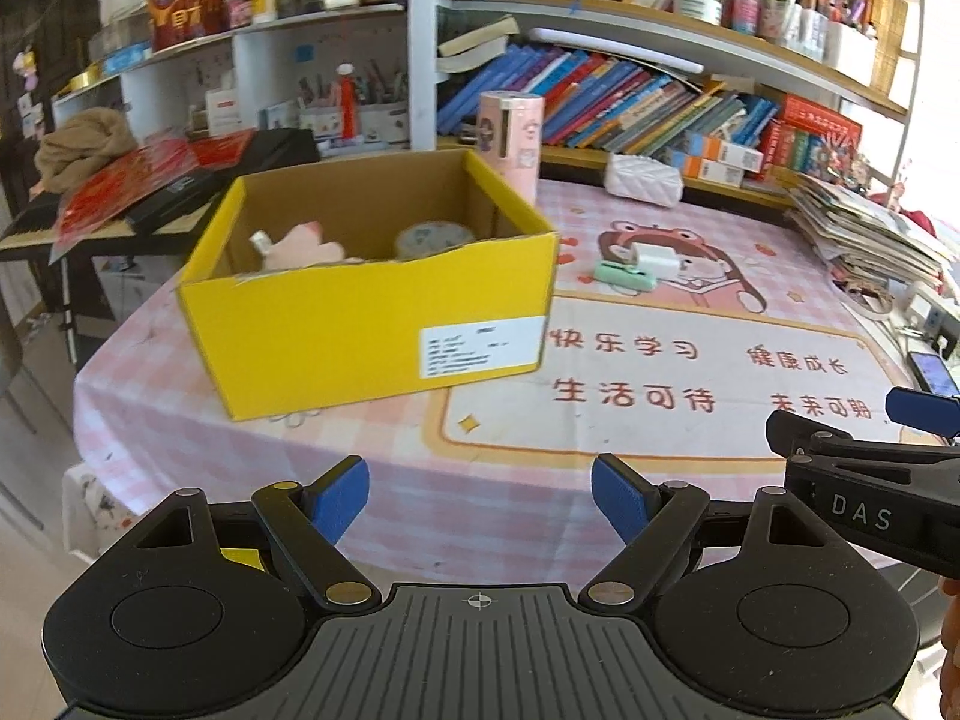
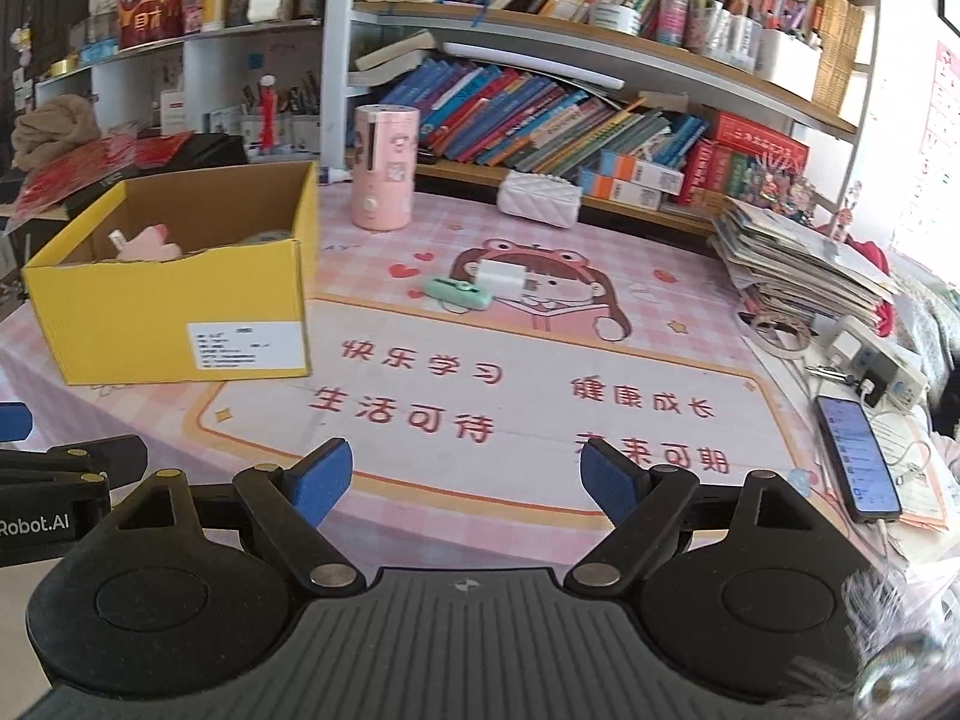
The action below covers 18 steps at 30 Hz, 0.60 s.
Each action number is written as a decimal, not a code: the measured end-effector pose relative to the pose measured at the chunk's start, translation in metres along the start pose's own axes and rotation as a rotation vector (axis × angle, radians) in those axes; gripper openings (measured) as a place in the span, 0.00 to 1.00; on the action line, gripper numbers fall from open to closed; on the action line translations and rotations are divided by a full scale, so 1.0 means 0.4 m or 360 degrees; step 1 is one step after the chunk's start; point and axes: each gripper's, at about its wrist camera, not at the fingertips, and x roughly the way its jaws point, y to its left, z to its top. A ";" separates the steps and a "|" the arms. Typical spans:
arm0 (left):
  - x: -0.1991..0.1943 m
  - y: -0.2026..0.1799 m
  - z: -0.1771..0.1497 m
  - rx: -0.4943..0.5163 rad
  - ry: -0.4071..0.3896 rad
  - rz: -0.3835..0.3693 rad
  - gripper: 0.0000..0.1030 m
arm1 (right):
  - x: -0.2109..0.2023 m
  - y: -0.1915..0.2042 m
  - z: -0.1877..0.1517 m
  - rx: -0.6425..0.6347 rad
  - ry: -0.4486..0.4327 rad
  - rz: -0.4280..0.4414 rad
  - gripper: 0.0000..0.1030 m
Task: Organize objects
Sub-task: 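Lift both open grippers out of the box and withdraw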
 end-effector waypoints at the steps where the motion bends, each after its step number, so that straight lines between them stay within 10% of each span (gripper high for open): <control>1: 0.004 -0.007 0.004 0.0011 -0.0001 -0.0008 0.81 | 0.004 -0.007 0.002 0.0007 0.0002 -0.0007 0.80; 18: 0.094 -0.095 0.070 0.0090 0.0014 -0.0067 0.81 | 0.094 -0.093 0.042 0.0072 0.0038 -0.0070 0.81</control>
